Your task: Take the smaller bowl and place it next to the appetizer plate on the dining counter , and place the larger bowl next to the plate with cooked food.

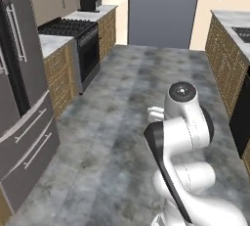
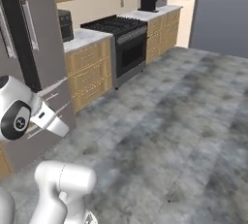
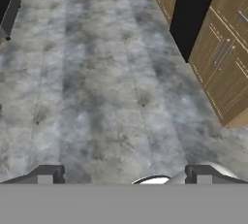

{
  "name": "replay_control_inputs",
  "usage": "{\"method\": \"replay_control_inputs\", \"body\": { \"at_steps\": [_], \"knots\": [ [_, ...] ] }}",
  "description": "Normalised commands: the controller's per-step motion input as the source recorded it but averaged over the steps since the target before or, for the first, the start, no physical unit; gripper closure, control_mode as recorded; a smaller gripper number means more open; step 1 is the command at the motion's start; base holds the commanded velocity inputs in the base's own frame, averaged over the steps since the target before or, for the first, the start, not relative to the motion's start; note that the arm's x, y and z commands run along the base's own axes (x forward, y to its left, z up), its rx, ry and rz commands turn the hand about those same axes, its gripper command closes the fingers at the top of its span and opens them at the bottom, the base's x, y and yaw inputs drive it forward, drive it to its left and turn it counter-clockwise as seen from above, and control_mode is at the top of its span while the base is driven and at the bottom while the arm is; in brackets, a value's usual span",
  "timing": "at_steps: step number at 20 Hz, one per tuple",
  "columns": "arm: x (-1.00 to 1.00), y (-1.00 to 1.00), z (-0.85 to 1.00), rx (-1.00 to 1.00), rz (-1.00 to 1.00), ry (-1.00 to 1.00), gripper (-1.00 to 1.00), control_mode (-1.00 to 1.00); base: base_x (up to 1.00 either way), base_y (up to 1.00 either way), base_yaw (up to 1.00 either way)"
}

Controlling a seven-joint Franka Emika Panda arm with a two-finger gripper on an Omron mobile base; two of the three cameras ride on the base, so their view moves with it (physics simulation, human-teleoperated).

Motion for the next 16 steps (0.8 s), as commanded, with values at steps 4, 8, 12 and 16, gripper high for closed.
{"method": "replay_control_inputs", "body": {
  "at_steps": [4, 8, 12, 16],
  "knots": [
    [0.00, 0.00, 0.00, 0.00, 0.00, 0.00, -1.00, 1.00, 1.00, -0.01, -0.15],
    [0.00, 0.00, 0.00, 0.00, 0.00, 0.00, -1.00, 1.00, 1.00, -0.25, -0.05],
    [0.00, 0.00, 0.00, 0.00, 0.00, 0.00, -1.00, 1.00, 1.00, -0.53, -0.01],
    [0.00, 0.00, 0.00, 0.00, 0.00, 0.00, -1.00, 1.00, 1.00, -0.60, -0.13]
  ]
}}
